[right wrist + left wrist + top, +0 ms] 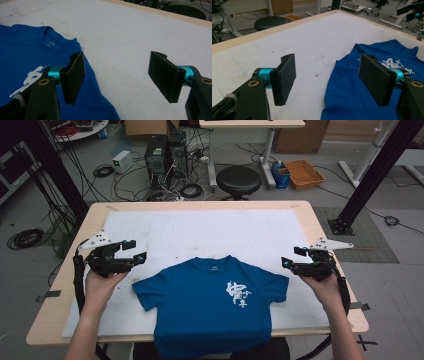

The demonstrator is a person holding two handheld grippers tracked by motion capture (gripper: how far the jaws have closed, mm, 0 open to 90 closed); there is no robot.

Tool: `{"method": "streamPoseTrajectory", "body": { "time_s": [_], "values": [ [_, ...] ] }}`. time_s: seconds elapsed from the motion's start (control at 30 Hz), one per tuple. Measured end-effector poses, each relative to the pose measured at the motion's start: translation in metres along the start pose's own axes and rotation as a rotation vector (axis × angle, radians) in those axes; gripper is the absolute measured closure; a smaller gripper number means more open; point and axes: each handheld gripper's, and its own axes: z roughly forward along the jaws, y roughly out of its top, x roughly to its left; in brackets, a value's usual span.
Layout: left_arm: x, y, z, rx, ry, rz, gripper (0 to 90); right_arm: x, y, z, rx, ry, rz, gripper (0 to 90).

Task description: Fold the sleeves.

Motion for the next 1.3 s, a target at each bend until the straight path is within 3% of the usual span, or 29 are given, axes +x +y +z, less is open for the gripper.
{"method": "streamPoseTrajectory", "body": {
  "time_s": [0.43, 0.57, 0.77, 1.03, 1.13, 1.3],
  "values": [
    [-0.006, -0.005, 0.006, 0.067, -0.059, 0.016, 30.3, -0.005, 0.001, 0.003, -0.005, 0.002, 0.012, 29.8],
    [-0.009, -0.008, 0.006, 0.075, -0.059, 0.025, 30.2, -0.005, 0.002, 0.005, 0.001, 0.002, 0.012, 29.8],
    [-0.011, -0.011, 0.0, 0.077, -0.026, 0.017, 28.8, -0.006, 0.004, 0.004, -0.013, -0.003, 0.013, 29.8],
    [-0.005, -0.034, -0.012, 0.141, -0.004, -0.062, 33.8, -0.008, 0.003, 0.001, -0.019, -0.019, 0.025, 29.9],
    [0.001, -0.054, -0.021, 0.147, -0.001, -0.123, 40.4, -0.007, 0.003, 0.001, -0.017, -0.023, 0.025, 30.0],
    [0.004, -0.07, -0.026, 0.175, 0.039, -0.132, 46.9, -0.007, 0.002, 0.002, -0.013, -0.027, 0.019, 30.1]
  ]
}}
